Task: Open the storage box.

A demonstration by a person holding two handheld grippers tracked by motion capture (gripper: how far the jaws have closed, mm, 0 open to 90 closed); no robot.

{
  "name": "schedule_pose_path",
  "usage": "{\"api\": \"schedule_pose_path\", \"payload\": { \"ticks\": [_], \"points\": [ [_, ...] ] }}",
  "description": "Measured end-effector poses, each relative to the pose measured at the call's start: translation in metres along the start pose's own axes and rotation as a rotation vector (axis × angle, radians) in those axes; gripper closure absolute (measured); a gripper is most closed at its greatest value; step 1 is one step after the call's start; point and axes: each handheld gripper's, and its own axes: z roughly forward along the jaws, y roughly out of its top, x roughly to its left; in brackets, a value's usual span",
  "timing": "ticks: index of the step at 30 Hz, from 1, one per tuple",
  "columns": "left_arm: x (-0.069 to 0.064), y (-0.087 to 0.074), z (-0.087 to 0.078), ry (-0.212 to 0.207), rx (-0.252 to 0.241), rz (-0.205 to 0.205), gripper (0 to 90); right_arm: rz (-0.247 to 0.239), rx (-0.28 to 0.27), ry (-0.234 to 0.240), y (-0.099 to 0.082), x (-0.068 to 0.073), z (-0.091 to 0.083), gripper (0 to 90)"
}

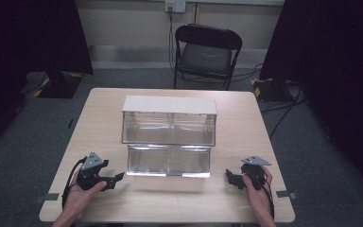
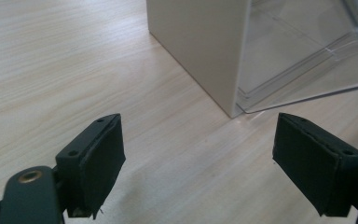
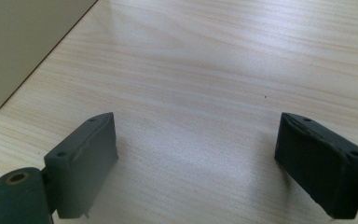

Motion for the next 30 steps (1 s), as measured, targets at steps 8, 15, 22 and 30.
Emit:
{"api": "schedule_pose_path", "payload": {
  "ticks": [8,15,22,30],
  "points": [
    [-0.009,0.002,-0.011,-0.07,-0.047,0.003,21.6,0.0,0.0,0.0,0.0,0.0,0.0,12.0],
    [-0.02,0.006,-0.009,-0.134,-0.055,0.038,20.3,0.0,0.0,0.0,0.0,0.0,0.0,12.0],
    [-0.028,0.008,-0.001,-0.141,-0.056,0.064,19.0,0.0,0.0,0.0,0.0,0.0,0.0,12.0],
    [-0.03,0.01,0.008,-0.125,-0.049,0.078,18.9,0.0,0.0,0.0,0.0,0.0,0.0,12.0]
  ]
}}
